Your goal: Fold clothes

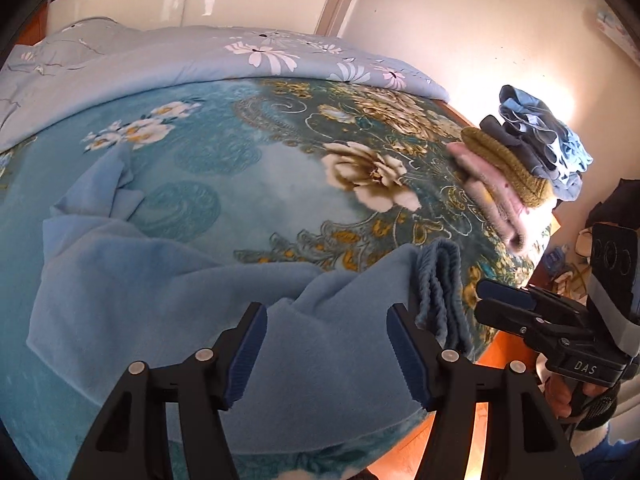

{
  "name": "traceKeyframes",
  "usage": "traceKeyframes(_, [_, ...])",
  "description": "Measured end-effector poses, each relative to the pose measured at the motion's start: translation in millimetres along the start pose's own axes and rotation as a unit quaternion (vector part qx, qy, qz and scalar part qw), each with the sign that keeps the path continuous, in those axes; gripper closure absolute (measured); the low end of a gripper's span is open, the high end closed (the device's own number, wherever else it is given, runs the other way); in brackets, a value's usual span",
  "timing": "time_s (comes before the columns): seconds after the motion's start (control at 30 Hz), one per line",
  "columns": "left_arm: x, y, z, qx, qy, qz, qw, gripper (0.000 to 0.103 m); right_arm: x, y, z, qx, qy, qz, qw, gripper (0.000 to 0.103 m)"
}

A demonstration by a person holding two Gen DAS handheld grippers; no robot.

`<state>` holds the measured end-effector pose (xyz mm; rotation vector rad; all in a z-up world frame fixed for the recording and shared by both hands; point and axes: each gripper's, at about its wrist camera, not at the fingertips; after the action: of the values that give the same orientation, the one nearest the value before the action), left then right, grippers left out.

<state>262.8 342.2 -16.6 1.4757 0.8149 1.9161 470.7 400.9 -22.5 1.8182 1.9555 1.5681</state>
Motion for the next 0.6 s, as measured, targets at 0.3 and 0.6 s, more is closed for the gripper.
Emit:
traceKeyframes(0.3, [-17, 44, -32, 0.064, 0.042, 0.051, 0.9957, 0.037, -21, -24, -29, -0.010, 0.073, -0.046, 0.996, 0.059])
traceKeyframes(0.6, [-59, 90, -97, 0.112, 0.135, 0.075, 0.9816, 0.034, -24, -47, -3, -0.060, 0.029, -0.064, 0.996, 0.070])
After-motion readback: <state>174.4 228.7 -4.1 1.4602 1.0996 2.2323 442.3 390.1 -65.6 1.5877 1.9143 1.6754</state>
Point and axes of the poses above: each gripper's, at about its wrist camera, not at the fingertips, and y roughly against the way its jaws point, z to its right, x to its top, and after that the axes turned 11 degrees about -y, right-handed
